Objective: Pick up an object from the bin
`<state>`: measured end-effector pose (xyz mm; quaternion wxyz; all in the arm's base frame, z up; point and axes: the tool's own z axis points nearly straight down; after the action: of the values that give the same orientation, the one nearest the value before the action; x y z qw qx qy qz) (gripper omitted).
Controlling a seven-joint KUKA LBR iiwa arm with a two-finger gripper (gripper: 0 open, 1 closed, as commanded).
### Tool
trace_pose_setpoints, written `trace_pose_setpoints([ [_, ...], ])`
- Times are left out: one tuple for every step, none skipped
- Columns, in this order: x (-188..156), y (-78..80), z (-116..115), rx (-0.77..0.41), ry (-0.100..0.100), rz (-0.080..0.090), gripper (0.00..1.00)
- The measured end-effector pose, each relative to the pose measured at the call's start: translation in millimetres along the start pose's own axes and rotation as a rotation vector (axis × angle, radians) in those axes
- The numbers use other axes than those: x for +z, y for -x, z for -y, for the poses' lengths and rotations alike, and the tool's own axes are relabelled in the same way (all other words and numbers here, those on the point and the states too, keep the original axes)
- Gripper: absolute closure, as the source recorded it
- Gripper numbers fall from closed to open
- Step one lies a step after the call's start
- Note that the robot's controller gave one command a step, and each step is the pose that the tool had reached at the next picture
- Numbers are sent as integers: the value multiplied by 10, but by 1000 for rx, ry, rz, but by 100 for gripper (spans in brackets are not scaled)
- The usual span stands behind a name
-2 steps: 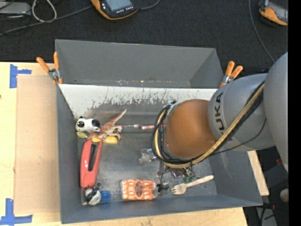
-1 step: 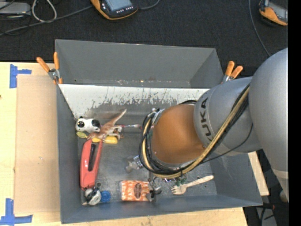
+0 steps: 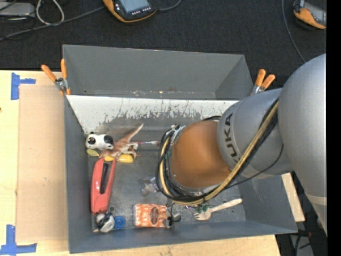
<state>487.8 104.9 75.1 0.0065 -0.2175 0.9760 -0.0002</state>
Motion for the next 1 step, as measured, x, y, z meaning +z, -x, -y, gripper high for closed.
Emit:
trace_pose_setpoints([
  [42,530,220,-135,4,-2,100],
])
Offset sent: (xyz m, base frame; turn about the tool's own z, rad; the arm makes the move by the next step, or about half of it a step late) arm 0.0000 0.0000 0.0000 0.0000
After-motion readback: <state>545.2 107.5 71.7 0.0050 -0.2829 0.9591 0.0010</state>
